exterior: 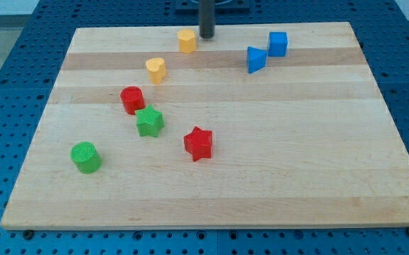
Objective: Push the red circle to the top of the green star
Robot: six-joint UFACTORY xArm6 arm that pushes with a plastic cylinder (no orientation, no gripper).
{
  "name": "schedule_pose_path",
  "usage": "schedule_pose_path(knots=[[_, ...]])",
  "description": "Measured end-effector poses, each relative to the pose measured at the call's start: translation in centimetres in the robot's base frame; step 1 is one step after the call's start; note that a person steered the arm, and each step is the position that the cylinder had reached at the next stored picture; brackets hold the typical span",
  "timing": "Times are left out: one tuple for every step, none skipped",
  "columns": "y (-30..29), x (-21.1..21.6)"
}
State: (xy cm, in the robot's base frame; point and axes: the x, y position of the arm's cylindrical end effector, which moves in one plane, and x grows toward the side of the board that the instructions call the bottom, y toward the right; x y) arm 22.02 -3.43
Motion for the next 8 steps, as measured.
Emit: schedule_pose_path(knots=[[-2.6, 3.1], [-2.7, 4.2], [0.3, 6.2], [-0.7, 11.3], [-3.6, 15.2], [-8.4, 15.8], [-15.2, 15.4], [-19.9, 17.7]])
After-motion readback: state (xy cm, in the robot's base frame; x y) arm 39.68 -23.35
